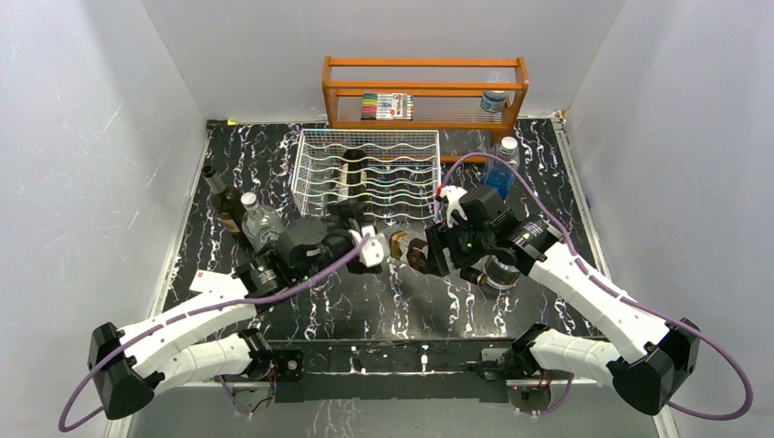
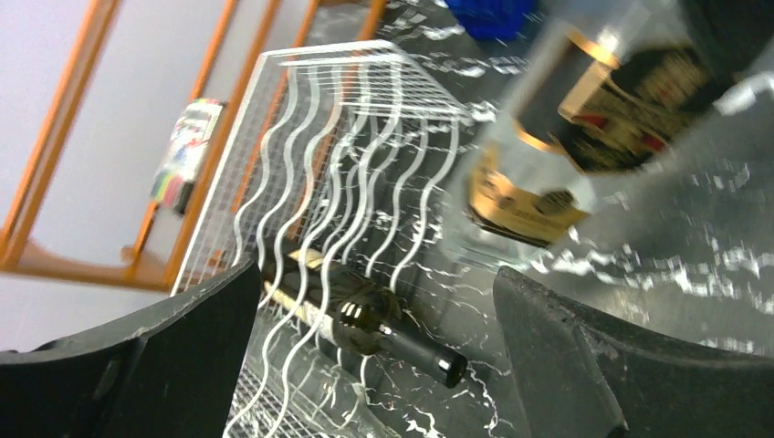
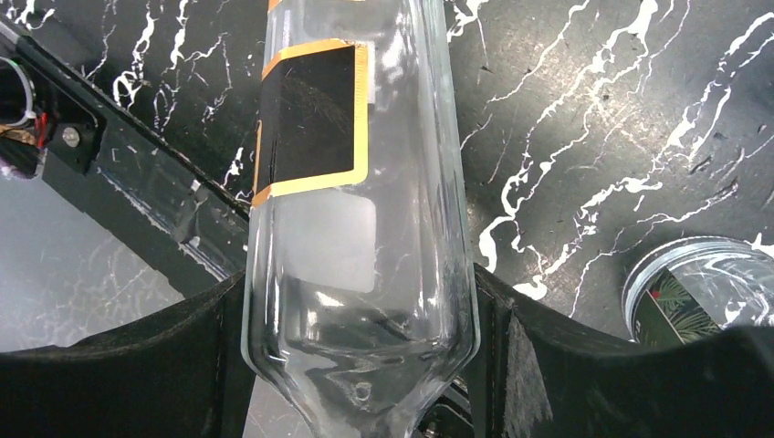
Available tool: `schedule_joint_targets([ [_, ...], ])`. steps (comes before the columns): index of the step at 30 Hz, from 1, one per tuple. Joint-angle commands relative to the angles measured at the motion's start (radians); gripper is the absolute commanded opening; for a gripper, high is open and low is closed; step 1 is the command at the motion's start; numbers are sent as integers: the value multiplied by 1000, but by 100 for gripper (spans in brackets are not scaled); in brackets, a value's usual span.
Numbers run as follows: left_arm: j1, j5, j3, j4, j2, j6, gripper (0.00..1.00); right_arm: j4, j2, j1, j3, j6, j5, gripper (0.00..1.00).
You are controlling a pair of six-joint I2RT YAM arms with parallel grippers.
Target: Put the wine bottle on the wine rack
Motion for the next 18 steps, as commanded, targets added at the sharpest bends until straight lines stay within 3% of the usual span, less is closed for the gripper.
schedule_joint_targets([
  [1,3,-256,185,-135,-8,-384,98,132,-57,-1,1,24,7,0],
  [4,2,-354,265,-251,15,-598,98,172,-56,-2,-36,38,11,0],
  [7,3,-274,346,-385,28,-713,98,262,-54,-1,-83,71,24,0],
  [10,3,-279,365,-395,1,-857,98,345,-53,7,-118,112,71,0],
  [13,3,-265,384,-395,-33,-956,98,374,-31,26,-110,148,138,0],
  [18,2,-289,396,-421,-77,-998,98,515,7,85,-151,190,202,0],
])
